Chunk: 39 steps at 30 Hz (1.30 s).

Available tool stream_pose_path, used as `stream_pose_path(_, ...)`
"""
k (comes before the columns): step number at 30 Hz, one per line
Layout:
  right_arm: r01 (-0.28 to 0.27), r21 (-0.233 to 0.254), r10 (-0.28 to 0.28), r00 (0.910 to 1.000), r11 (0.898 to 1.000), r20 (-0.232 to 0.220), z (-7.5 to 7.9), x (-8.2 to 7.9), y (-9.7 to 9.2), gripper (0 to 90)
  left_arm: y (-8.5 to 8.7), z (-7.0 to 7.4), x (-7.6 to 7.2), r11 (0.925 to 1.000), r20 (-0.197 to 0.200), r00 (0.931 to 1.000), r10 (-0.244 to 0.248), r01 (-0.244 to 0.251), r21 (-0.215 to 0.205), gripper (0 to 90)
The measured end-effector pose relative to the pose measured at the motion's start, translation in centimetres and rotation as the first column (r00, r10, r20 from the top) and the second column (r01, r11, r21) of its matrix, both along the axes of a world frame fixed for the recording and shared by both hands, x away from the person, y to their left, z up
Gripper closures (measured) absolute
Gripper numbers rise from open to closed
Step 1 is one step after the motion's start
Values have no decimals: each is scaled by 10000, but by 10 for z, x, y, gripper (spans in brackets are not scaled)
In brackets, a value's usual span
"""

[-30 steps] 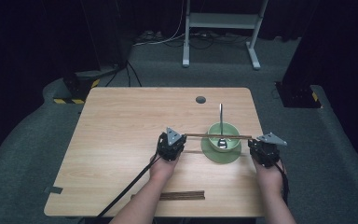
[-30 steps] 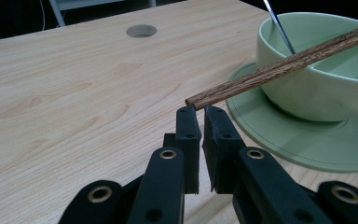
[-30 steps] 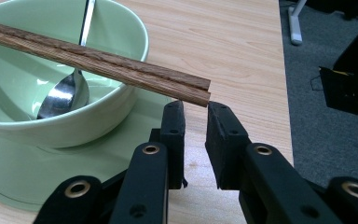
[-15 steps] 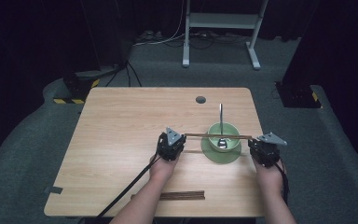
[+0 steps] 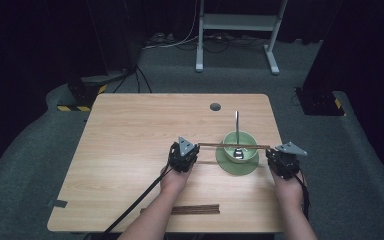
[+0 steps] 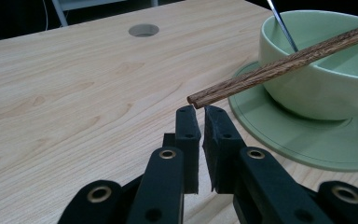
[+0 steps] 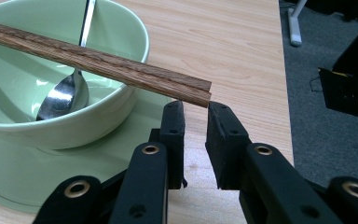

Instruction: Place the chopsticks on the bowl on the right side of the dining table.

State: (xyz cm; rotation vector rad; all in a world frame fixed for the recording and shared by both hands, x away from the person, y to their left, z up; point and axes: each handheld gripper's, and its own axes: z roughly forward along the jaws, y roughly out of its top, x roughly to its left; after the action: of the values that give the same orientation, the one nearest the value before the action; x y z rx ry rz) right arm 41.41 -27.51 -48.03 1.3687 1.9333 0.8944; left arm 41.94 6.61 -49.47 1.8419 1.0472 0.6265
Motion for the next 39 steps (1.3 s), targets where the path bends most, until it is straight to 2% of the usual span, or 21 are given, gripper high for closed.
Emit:
stream_pose_path(14,51,-42,-51,10000,10000,-52,-1,0,1,746,2,-1,-1,10000,4,10000,-18,18,15,829)
stream_pose_path(17,55,-50,-56,10000,10000,-38,0,-3,2,715,3,-1,-2,10000,-7,10000,-13,13,-8,803)
stream_pose_path(21,68,-1,-68,10000,10000,41,3,-10,4,644,12,0,-6,9997,-158,9998,-73,69,-245,728)
stream_pose_path(22,80,20,-81,9999,10000,77,3,-13,5,624,18,1,-9,9991,-244,9993,-284,276,-312,702)
stream_pose_path(23,92,82,-93,9999,9999,134,4,-16,5,603,18,1,-9,9991,-244,9993,-284,276,-312,678)
stream_pose_path(24,109,143,-112,9998,9998,156,4,-19,6,580,25,2,-11,9989,-348,9984,-446,440,-173,654)
stream_pose_path(26,78,128,-82,9996,9999,259,3,-25,8,541,34,4,-12,9980,-532,9967,-606,597,-194,592)
stream_pose_path(28,-4,132,-2,9992,9999,397,3,-32,10,514,45,4,-13,9977,-608,9960,-659,650,-166,540)
stream_pose_path(29,-4,132,-2,9992,9999,397,3,-32,10,514,45,4,-13,9977,-608,9960,-659,650,-166,513)
stream_pose_path(30,-147,105,142,9990,9998,424,2,-37,13,485,56,3,-14,9984,-769,9955,-555,550,-92,492)
stream_pose_path(31,-147,105,142,9990,9998,424,2,-37,13,485,56,3,-14,9984,-769,9955,-555,550,-92,472)
stream_pose_path(33,-484,41,482,9981,9988,380,0,-45,19,454,74,-1,-17,9991,-1187,9921,-394,410,109,426)
stream_pose_path(34,-484,41,482,9981,9988,380,0,-45,19,454,74,-1,-17,9991,-1187,9921,-394,410,109,404)
stream_pose_path(35,-763,122,760,9967,9970,270,0,-50,25,434,86,-3,-21,9991,-1328,9904,-373,398,161,387)
stream_pose_path(37,-908,129,905,9957,9958,212,0,-53,28,419,92,-4,-24,9988,-1355,9901,-358,399,277,345)
stream_pose_path(39,-1364,276,1364,9906,9903,20,-3,-59,38,386,106,-6,-30,9965,-1428,9892,-324,429,712,329)
